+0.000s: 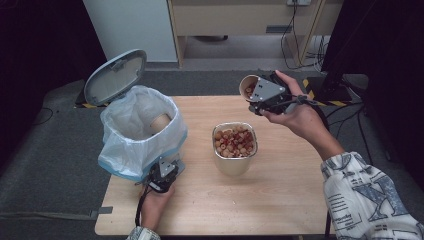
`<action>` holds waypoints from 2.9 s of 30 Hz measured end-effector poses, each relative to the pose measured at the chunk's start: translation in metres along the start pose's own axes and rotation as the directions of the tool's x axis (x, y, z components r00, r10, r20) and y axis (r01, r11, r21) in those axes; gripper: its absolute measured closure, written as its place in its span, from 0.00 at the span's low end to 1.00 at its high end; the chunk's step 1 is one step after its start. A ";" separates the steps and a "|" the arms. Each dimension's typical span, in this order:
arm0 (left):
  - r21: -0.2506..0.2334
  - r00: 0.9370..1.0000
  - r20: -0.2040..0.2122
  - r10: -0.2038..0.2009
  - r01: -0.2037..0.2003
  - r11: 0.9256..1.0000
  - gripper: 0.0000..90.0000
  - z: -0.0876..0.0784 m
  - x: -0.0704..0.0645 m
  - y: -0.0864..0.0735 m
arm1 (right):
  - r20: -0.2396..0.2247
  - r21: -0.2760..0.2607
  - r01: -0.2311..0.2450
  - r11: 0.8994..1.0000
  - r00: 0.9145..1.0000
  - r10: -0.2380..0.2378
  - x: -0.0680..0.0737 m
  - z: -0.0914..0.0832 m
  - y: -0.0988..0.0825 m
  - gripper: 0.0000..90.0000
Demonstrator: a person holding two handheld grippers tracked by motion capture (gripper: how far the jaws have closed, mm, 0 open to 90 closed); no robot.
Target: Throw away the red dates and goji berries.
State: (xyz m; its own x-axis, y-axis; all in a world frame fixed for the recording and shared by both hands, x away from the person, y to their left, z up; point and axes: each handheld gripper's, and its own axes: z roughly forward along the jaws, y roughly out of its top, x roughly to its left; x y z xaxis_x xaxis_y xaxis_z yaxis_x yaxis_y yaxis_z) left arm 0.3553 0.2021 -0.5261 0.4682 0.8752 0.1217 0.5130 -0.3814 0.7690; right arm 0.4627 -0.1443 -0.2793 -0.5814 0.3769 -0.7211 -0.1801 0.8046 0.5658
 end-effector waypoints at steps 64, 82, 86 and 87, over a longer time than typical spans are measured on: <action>0.001 1.000 0.000 -0.002 0.002 1.000 0.99 0.000 0.000 0.000 | 0.049 0.056 0.218 0.974 0.974 -0.221 0.008 -0.013 0.022 0.34; 0.001 1.000 0.002 -0.004 0.004 1.000 0.99 0.000 0.000 0.000 | 0.062 0.085 0.285 0.955 0.955 -0.291 0.009 -0.012 0.024 0.34; 0.001 1.000 0.002 -0.003 0.003 1.000 0.99 0.000 0.000 0.000 | 0.063 0.087 0.284 0.955 0.955 -0.290 0.009 -0.012 0.024 0.34; 0.001 1.000 0.002 -0.003 0.003 1.000 0.99 0.000 0.000 0.000 | 0.064 0.088 0.287 0.954 0.954 -0.293 0.009 -0.012 0.024 0.34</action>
State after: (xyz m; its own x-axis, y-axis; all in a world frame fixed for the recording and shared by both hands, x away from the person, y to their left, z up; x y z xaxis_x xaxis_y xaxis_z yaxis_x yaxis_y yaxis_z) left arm 0.3555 0.2022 -0.5258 0.4680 0.8759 0.1178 0.5153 -0.3787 0.7688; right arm 0.4438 -0.1273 -0.2671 -0.4515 0.1534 -0.8790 -0.2689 0.9159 0.2979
